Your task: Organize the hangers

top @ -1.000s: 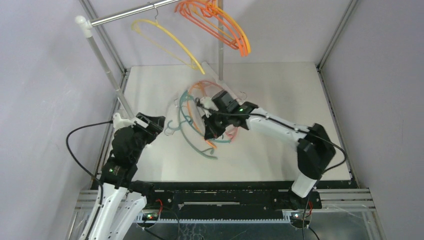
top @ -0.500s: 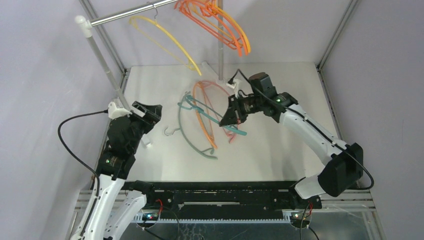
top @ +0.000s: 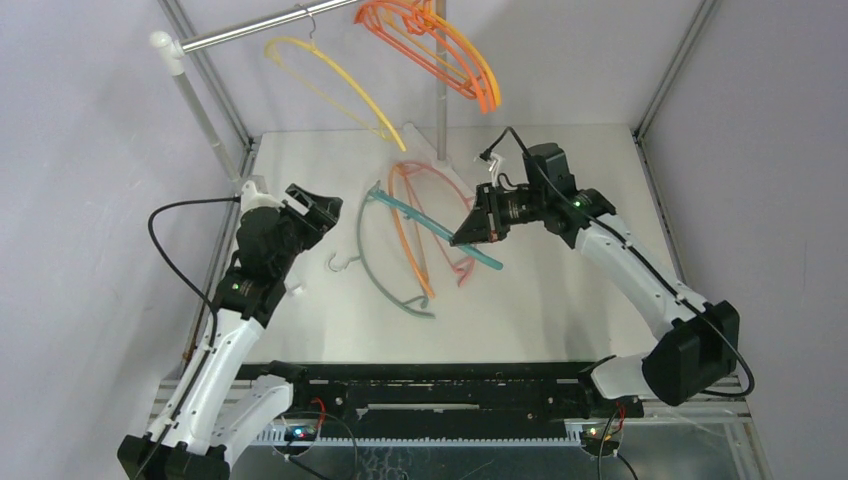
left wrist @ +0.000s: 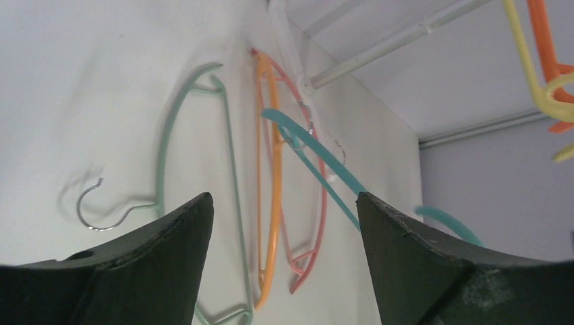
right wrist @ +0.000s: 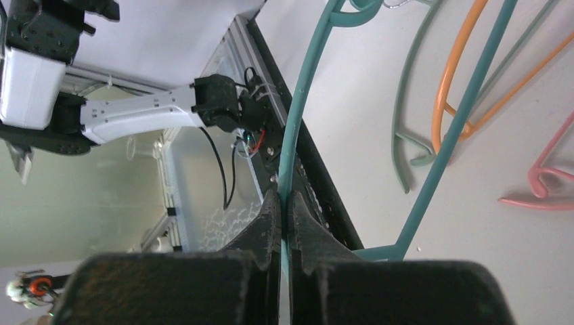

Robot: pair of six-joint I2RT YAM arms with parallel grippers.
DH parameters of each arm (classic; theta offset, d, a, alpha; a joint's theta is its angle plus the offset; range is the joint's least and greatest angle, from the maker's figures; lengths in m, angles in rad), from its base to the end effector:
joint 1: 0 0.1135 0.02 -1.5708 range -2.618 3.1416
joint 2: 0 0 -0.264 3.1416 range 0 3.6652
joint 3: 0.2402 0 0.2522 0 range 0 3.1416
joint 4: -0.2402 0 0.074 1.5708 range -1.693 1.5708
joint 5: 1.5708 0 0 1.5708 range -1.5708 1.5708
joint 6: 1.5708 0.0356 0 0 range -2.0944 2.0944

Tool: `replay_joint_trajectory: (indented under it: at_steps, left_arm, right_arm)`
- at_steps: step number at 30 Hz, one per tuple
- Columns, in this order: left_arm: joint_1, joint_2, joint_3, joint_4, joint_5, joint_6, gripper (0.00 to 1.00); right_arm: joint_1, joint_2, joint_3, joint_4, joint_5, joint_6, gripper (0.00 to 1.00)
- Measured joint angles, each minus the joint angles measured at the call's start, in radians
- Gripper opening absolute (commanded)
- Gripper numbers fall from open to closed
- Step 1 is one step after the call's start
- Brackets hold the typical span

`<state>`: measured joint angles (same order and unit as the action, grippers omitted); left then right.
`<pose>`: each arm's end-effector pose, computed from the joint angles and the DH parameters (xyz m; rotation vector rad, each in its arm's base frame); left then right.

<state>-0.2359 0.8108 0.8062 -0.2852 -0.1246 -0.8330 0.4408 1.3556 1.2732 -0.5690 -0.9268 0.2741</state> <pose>0.1839 -0.0397 0.3325 -0.6444 1.7931 -0.6204 0.2488 0.1489 0.3532 -0.7267 2.1506 1.4133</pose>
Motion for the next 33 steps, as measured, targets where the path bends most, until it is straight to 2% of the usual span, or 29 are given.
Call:
replay_joint_trajectory:
  at_steps: [6, 10, 15, 23, 33]
  left_arm:
    - [0.0, 0.004, -0.002, 0.044, 0.044, -0.002, 0.82]
    - [0.0, 0.001, -0.012, 0.045, 0.059, -0.002, 0.82]
    - [0.0, -0.029, -0.039, 0.044, 0.058, -0.001, 0.82]
    - [0.0, -0.069, -0.072, 0.039, 0.055, -0.002, 0.82]
    - [0.0, -0.078, -0.08, 0.039, 0.053, -0.003, 0.81]
  right_arm:
    - [0.0, 0.105, -0.041, 0.237, 0.037, 0.145, 0.0]
    - [0.012, 0.174, -0.045, 0.425, 0.113, 0.246, 0.0]
    - [0.028, 0.213, -0.064, 0.568, 0.213, 0.312, 0.0]
    - [0.033, 0.225, -0.066, 0.594, 0.35, 0.304, 0.0]
    - [0.072, 0.122, -0.069, 0.484, 0.333, 0.266, 0.0]
